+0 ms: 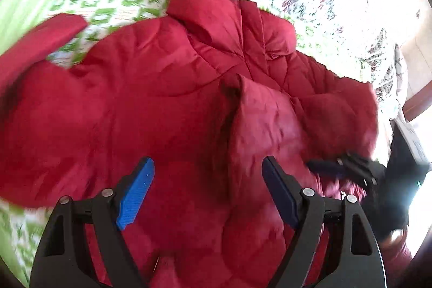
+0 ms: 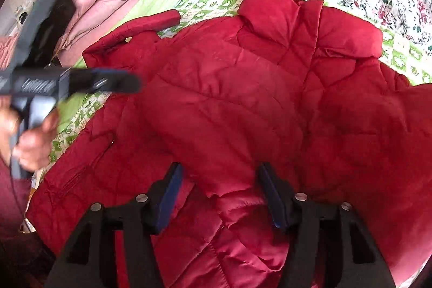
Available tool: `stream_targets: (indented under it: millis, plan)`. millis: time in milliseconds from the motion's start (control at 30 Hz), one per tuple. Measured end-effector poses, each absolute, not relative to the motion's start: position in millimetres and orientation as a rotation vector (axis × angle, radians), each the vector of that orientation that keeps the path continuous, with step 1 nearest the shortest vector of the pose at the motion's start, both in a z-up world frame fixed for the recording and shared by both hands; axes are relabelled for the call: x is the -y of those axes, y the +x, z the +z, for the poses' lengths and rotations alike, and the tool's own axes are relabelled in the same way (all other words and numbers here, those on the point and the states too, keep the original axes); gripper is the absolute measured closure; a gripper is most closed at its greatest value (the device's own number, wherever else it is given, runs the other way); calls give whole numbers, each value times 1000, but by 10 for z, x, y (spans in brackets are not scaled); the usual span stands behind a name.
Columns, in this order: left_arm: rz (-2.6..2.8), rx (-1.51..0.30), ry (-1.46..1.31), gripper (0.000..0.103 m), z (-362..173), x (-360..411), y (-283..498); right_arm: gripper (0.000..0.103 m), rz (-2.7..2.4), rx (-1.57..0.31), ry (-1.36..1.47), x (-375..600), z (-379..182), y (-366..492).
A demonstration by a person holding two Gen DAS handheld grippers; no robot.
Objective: Fold large clothes
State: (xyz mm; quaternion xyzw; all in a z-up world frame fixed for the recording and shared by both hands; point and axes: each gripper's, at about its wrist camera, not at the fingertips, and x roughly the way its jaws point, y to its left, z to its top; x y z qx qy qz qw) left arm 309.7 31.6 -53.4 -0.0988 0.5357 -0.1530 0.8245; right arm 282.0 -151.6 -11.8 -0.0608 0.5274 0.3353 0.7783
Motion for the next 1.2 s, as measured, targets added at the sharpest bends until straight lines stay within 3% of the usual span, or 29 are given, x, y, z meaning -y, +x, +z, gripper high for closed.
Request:
stream_targets:
  millis: [100,167,200,300,533,867,967,1033,1200]
  plan:
    - [-371,-1176,-205,22,-698,-146,3305,42,737,-1142,-109,1560,-106,2812]
    - [-398,-1158,-179,41,-734,-52,3343,42,739,-1139,-98,1603,-79,2789]
    - [-422,-1149,-159,65,-740,-2,3349,42,738,-1137,-95,1626,-62,2772]
    - [-434,-1094,-95,92,-645,83,3261,42,728,-1126,-86,1686,1,2721]
    - [-198,-914,14,94,-256,-460,2940,42,662,-1047,-31,2018,290,2623]
    - [-145,-991,-47,94,-632,-924,2894,41,421,-1006,86,2549,278,3136]
    - [-131,-1001,2,91,-660,-860,2918,42,397,-1018,65,2521,175,3350]
    - [-101,-996,12,81,-596,-891,2882,42,364,-1042,25,2500,55,3435]
    - [-119,-895,-12,80,-251,-937,2676,42,313,-1114,-64,2457,-328,3535]
